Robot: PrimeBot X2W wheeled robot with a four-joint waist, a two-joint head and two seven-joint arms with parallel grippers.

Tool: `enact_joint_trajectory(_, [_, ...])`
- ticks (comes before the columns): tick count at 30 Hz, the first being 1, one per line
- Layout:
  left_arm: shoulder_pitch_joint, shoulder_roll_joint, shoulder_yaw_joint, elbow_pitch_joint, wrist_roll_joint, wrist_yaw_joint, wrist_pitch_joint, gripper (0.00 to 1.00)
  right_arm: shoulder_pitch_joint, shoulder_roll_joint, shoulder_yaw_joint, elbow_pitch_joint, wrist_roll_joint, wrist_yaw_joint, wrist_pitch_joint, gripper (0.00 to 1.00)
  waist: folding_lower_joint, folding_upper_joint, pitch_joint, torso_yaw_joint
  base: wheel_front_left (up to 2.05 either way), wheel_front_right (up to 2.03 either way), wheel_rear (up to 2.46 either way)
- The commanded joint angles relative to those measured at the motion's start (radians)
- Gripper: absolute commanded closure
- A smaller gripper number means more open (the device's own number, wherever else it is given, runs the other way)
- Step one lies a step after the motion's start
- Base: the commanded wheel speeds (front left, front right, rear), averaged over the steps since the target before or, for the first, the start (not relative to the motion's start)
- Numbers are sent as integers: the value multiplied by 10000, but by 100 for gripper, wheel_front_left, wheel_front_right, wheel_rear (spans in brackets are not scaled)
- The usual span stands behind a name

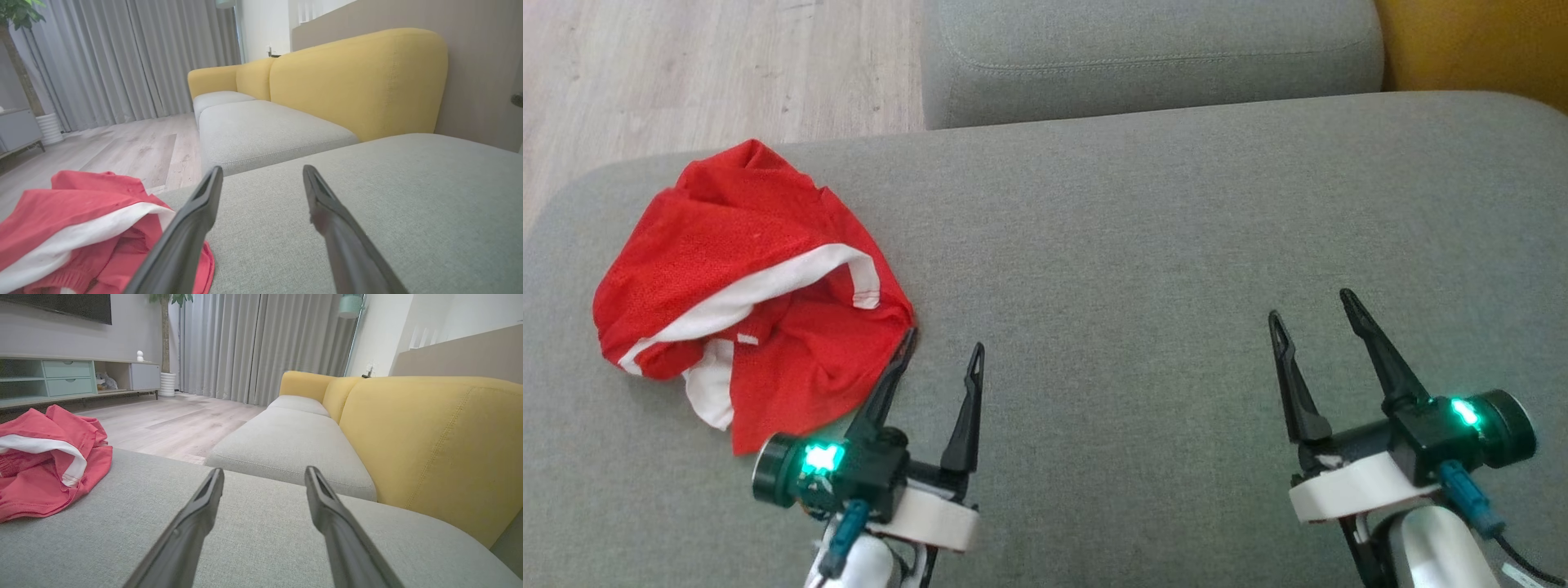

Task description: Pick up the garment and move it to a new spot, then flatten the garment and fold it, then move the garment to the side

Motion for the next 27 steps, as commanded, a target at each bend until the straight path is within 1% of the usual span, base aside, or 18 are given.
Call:
enact_joint_trajectory(1, [-496,31,251,-381,54,46,-117,0,-302,-86,203,-407,-162,-7,-130,0,0,0,7,4,0,0,0])
enact_joint_trajectory(6, [-281,-314,806,-566,-572,-272,-264,0,-276,-90,126,-377,591,-7,-278,0,0,0,44,20,0,0,0])
enact_joint_trajectory(9, [-126,-513,1153,-587,-708,-518,-352,0,-250,-93,10,-293,1356,-7,-366,0,0,0,73,24,0,0,0])
enact_joint_trajectory(13, [62,-745,1497,-355,-730,-849,-469,0,-233,-96,76,-85,1971,-7,-484,0,0,0,87,-5,0,0,0])
enact_joint_trajectory(15, [115,-837,1661,-189,-814,-1026,-485,0,-206,-96,86,124,2314,-7,-500,0,0,0,84,-21,0,0,0])
enact_joint_trajectory(20, [263,-1021,2012,416,-1558,-1491,-485,0,-188,-96,156,922,3121,-7,-500,0,0,0,55,-38,0,0,0])
enact_joint_trajectory(24, [262,-1071,2177,673,-1991,-1775,-485,0,-297,-96,210,1121,3143,-7,-500,0,0,0,39,-50,0,0,0])
enact_joint_trajectory(27, [235,-1081,2169,740,-2005,-1825,-485,0,-331,-96,214,1153,3113,-7,-500,0,0,0,17,-29,0,0,0])
